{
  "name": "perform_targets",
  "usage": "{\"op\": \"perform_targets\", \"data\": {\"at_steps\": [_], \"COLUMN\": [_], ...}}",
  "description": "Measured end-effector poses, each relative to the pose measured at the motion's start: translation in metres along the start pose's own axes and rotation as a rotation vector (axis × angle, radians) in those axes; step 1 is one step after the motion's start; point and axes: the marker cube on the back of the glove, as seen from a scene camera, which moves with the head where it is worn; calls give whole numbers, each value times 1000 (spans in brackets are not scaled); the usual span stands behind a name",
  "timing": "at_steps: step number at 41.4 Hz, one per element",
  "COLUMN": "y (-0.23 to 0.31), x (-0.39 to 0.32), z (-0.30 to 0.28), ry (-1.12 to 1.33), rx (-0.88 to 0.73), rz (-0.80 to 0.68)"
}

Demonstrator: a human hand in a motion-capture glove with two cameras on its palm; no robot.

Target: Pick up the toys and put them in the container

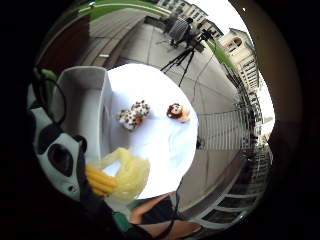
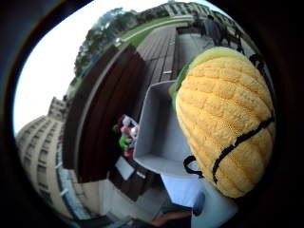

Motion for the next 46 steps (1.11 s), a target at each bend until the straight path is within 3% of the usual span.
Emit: {"op": "perform_targets", "data": {"at_steps": [7, 19, 26, 36, 46], "y": [-1, -6, -27, -34, -27], "x": [-62, -64, -4, 92, 153], "z": [37, 73, 73, 88, 167], "ry": [-8, -141, -55, -3, -3], "rx": [-38, -191, -138, -135, -228], "rz": [4, 14, -50, 25, 52]}}
